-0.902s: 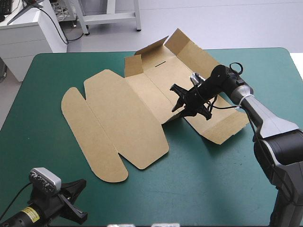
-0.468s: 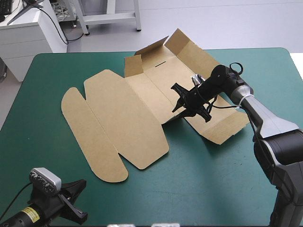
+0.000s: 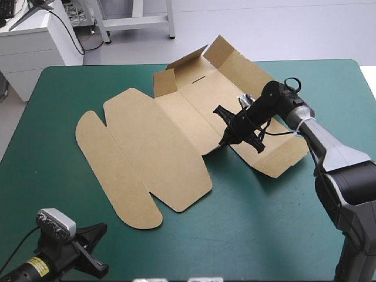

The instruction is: Fold the box

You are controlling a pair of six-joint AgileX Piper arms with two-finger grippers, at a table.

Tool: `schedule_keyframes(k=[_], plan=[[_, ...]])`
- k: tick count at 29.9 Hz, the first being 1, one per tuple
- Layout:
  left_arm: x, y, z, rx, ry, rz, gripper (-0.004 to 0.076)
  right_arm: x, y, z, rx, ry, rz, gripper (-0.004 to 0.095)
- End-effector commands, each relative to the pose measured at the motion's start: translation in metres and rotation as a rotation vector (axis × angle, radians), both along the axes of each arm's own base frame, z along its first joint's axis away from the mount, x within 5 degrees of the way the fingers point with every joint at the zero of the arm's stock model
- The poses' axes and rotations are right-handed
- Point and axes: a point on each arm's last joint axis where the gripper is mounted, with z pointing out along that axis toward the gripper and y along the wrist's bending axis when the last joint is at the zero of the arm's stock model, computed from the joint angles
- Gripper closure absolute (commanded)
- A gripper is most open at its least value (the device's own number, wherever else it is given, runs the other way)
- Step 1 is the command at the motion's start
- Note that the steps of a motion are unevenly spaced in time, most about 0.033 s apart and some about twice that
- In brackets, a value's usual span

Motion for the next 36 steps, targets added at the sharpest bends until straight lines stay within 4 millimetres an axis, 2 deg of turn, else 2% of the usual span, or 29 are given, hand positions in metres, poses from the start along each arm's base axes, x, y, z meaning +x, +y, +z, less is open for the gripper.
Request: schedule_keyframes(k=[1,12,20,36], plan=[[0.003,-0.002,0.013,-0.057,-0.059,0.008,0.0732,-0.004,0.0,0.03,0.032,-0.086,0.0,0.0925],[0.003,-0.002,0.013,-0.057,-0.059,0.008,0.0732,-0.013,-0.009,0.029,-0.085,-0.022,0.093,0.0925],[0.003,-0.002,0.013,-0.057,-0.059,0.008,0.0732,-0.005,-0.011,0.052,-0.125,-0.135,0.111,0.0923],[0.003,-0.002,0.013,-0.057,-0.059,0.008,0.0732,-0.002,-0.02,0.05,-0.247,-0.219,0.228,0.0919]])
